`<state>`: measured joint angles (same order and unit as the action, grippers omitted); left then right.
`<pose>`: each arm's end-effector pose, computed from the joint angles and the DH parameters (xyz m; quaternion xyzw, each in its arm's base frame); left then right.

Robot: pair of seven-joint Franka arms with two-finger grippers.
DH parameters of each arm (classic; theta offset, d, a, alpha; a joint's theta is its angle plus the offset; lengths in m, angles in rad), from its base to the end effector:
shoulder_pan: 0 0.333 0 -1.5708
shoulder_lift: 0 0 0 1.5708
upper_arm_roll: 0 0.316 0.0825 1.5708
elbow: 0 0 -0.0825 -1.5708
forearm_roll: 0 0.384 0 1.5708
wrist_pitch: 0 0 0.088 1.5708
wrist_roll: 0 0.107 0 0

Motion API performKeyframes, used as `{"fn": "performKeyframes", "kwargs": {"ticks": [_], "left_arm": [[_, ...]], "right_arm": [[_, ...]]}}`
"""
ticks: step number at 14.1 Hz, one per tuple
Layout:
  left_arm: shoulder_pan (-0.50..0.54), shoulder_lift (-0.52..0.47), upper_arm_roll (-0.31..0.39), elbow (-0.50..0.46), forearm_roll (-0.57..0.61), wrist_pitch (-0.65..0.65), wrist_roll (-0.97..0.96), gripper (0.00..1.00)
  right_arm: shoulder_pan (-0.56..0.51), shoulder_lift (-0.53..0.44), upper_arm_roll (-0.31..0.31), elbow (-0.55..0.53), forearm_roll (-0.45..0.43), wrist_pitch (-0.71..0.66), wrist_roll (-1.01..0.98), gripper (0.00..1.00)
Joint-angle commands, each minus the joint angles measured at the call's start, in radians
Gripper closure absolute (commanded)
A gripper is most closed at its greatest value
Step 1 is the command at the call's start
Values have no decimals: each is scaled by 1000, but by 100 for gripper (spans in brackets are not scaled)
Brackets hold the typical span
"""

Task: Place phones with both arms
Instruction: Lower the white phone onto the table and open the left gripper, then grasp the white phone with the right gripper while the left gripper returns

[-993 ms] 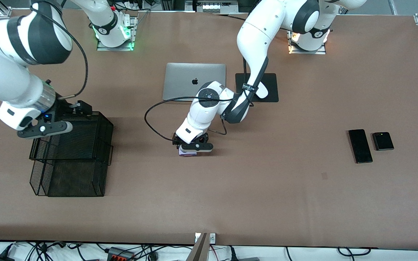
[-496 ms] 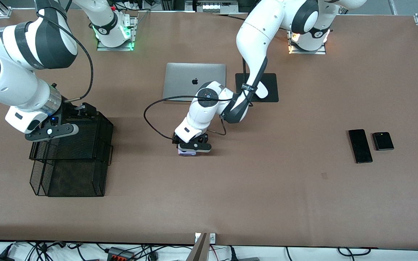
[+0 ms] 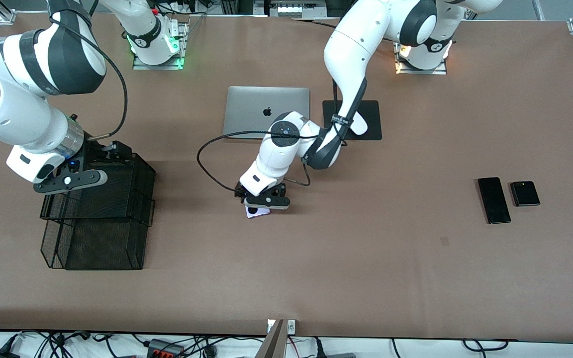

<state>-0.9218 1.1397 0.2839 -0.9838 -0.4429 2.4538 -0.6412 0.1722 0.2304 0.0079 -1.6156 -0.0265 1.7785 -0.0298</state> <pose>0.5899 -0.5589 0.2032 0.9809 0.0425 0.1113 0.1535 0.6154 0.1093 0.4842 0.9935 0.1078 -0.0327 0.0145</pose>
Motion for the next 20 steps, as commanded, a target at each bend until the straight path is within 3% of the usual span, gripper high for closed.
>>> {"fn": "performKeyframes", "kwargs": {"ticks": [1,6,9,13,20], "left_arm": [[111,-119,-87,-67,90,-105,37,0],[335,-389,-218,-353,147,-156,113,0],[551,-489,-314,-429,147,-278,216,0],[777,-500,-339,-455,144,-433,362,0],[1036,-483,-333,-533,275,-429,788,0]], "right_arm": [[19,10,1,20,8,-1,10,0],[84,70,1,22,31,53,10,0],[142,142,1,29,57,128,10,0],[216,254,1,68,65,237,11,0],[375,418,-6,106,34,426,221,0]]}}
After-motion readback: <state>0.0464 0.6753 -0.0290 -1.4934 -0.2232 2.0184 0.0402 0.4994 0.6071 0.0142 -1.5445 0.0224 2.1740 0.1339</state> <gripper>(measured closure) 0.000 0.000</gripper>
